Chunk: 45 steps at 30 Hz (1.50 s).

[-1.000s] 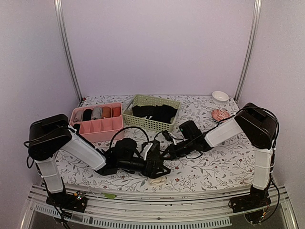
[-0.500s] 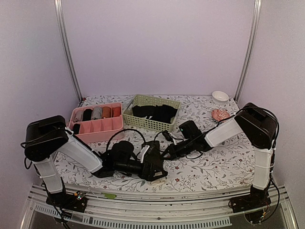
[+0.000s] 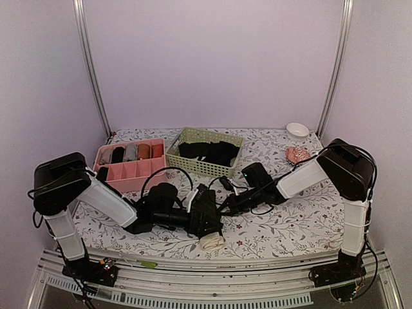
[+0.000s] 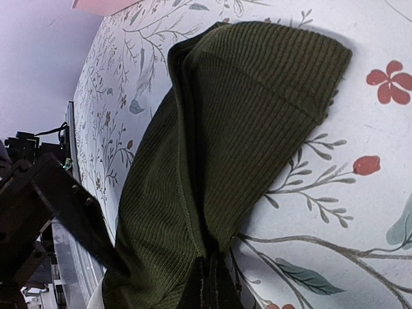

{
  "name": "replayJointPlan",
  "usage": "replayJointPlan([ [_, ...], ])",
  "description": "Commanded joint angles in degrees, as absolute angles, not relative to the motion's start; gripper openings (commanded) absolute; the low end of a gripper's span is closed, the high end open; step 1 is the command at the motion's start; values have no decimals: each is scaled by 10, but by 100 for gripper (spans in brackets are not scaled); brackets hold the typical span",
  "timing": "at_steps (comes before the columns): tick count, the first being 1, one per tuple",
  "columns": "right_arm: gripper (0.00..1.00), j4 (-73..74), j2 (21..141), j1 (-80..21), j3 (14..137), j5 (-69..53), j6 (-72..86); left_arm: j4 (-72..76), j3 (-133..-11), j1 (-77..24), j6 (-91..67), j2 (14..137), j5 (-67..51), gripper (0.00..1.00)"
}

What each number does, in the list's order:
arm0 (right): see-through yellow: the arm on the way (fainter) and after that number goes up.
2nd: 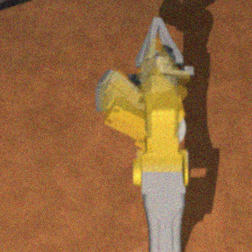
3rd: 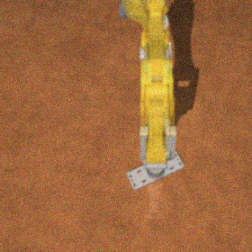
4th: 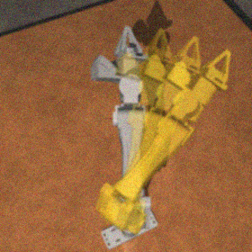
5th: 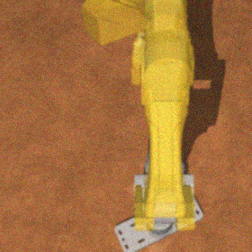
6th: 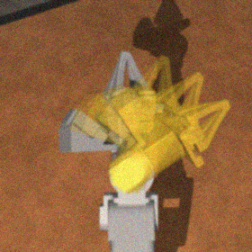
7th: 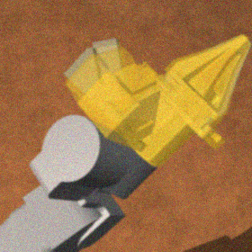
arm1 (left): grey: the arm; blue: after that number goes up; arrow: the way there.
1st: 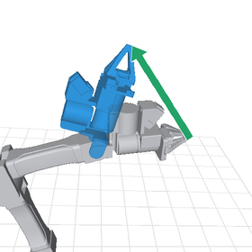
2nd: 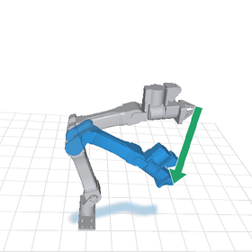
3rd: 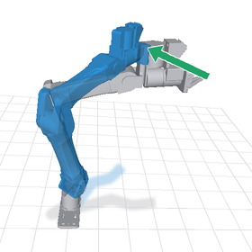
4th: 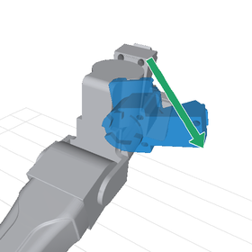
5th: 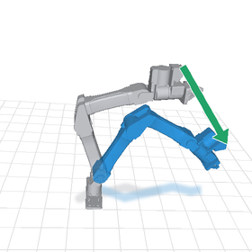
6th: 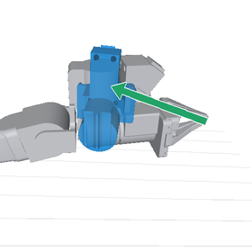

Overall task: Roll the underwear
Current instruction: Adjust the underwear at the center of the board, then pick up the underwear from the center of the board.

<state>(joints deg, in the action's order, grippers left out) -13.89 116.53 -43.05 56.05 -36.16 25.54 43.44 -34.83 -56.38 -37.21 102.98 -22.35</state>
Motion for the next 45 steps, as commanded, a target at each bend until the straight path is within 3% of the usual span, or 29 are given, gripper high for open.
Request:
replayJointPlan([
  [1, 0, -79, 1185, -423, 543, -332, 257, 472, -354, -542, -368, 1071, -233, 96],
  [8, 0, -83, 1171, -422, 542, -347, 260, 390, -365, -573, -311, 1020, -215, 96],
  [16, 34, -74, 1085, -413, 556, -377, 268, 299, -332, -579, -254, 910, -186, 96],
  [24, 46, -69, 1029, -410, 555, -442, 239, 202, -319, -603, -195, 820, -96, 96],
  [29, 42, -109, 1034, -439, 555, -530, 256, 182, -298, -641, -114, 783, -33, 96],
  [41, 12, -179, 1180, -458, 533, -569, 257, 224, -294, -739, 59, 832, -7, 85],
  [45, 6, -236, 1208, -457, 502, -570, 279, 216, -311, -749, 97, 871, -5, 82],
])
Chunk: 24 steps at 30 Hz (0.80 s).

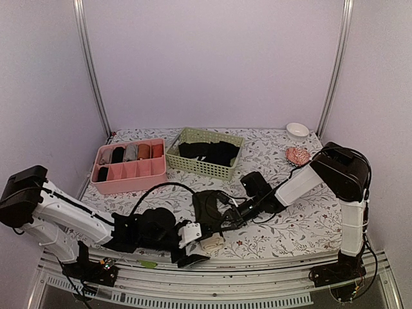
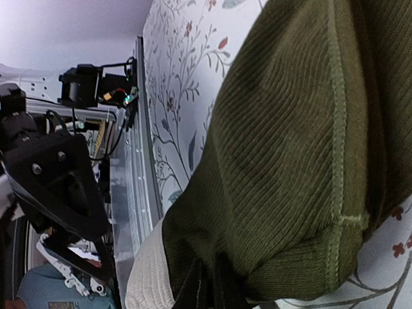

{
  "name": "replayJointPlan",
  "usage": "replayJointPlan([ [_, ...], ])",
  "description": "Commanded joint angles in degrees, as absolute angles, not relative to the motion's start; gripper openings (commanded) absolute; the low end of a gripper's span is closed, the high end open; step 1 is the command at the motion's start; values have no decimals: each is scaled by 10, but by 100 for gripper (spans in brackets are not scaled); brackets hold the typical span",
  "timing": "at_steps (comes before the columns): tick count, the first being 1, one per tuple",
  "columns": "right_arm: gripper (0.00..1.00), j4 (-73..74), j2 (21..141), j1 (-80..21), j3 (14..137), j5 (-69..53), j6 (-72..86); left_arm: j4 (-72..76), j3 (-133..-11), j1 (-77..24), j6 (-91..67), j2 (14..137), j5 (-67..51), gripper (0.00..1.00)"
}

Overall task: Roll the underwear
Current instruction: Pick up the underwear from the center of the board.

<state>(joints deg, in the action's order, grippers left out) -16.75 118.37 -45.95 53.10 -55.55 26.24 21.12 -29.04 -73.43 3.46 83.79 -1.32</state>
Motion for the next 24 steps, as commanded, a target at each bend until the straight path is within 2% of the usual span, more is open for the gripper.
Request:
replayJointPlan([
  [1, 5, -254, 1209, -457, 491, -568, 294, 216, -314, -750, 105, 880, -5, 80],
  [6, 0, -310, 1210, -458, 453, -551, 343, 218, -334, -752, 145, 927, 21, 76],
  [13, 0, -340, 1216, -458, 428, -539, 379, 232, -357, -758, 173, 977, 56, 70],
  [24, 0, -273, 1203, -458, 439, -500, 363, 211, -375, -756, 206, 1019, 96, 38],
])
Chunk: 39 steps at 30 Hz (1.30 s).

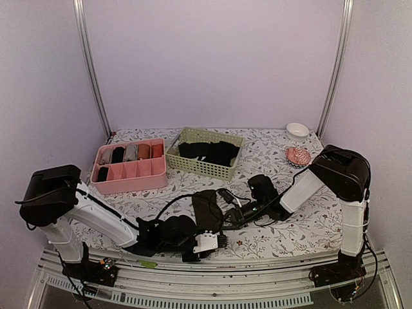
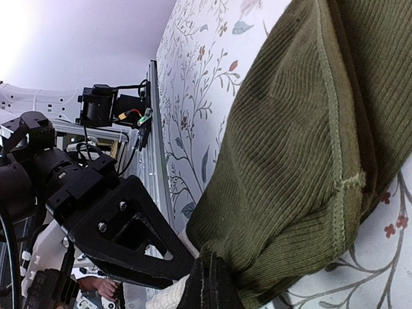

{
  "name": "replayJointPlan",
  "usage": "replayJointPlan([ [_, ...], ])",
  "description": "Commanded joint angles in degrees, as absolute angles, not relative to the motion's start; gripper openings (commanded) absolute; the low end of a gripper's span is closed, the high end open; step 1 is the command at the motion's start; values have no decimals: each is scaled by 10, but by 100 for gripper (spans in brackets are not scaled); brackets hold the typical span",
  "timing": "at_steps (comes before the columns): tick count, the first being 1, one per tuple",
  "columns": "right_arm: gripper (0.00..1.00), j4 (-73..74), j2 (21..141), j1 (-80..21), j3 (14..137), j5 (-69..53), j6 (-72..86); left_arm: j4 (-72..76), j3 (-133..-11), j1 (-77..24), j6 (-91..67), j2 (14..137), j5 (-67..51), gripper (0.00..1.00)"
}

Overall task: Roll the underwear
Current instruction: Pick up the underwear from the center of the board, then roll the underwear at the center of the board.

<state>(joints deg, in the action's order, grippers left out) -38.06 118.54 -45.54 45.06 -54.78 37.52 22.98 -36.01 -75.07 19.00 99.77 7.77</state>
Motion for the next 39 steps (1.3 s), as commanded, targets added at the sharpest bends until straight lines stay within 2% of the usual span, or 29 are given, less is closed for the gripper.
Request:
replayJointPlan([
  [1, 0, -258, 1201, -458, 442, -494, 354, 203, -380, -756, 207, 1023, 95, 34],
  [5, 0, -196, 1189, -458, 459, -465, 323, 170, -391, -756, 210, 1028, 101, 21],
  [15, 0, -97, 1184, -485, 503, -459, 249, 122, -361, -741, 165, 925, -4, 3],
  [23, 0, -93, 1174, -487, 492, -466, 244, 112, -375, -698, 142, 931, -102, 0],
  [26, 9, -113, 1126, -472, 471, -446, 230, 92, -394, -677, 138, 939, -152, 0],
  [30, 34, -152, 1035, -467, 436, -400, 192, 60, -419, -643, 128, 949, -222, 0],
  [36, 48, -248, 901, -467, 339, -330, 110, -8, -475, -604, 111, 986, -312, 0],
  [39, 61, -300, 848, -470, 288, -322, 91, -26, -490, -590, 104, 1005, -344, 0],
])
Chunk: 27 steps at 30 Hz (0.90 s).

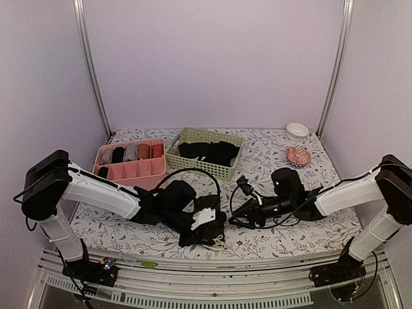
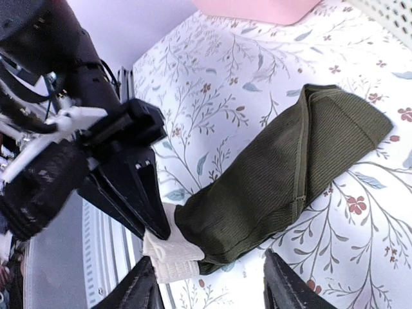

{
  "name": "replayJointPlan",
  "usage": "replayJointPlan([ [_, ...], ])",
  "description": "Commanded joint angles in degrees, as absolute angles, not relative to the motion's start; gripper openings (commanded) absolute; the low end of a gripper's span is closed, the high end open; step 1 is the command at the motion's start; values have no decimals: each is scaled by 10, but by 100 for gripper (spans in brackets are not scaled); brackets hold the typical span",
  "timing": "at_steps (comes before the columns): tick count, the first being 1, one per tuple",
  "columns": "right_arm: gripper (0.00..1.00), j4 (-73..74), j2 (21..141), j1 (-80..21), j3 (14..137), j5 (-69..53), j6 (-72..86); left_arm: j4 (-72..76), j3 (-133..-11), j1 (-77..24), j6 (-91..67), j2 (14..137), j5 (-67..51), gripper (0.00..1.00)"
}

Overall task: Roll the underwear
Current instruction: Roll the underwear at the center of the board.

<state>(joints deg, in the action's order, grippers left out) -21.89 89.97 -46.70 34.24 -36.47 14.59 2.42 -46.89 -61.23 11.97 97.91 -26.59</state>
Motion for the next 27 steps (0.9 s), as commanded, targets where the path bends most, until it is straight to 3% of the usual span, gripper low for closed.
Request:
replayJointPlan([
  [1, 66, -318, 826, -474, 270, -322, 87, -28, -494, -587, 101, 1013, -354, 0],
  [4, 79, -337, 777, -516, 234, -281, 38, -41, -513, -575, 100, 1031, -377, 0],
  [11, 84, -290, 816, -596, 270, -196, -81, -99, -567, -559, 118, 1081, -416, 0],
  [20, 84, -250, 900, -641, 331, -132, -184, -114, -584, -543, 136, 1099, -441, 0],
  [27, 77, -229, 957, -663, 361, -130, -219, -116, -588, -536, 138, 1105, -449, 0],
])
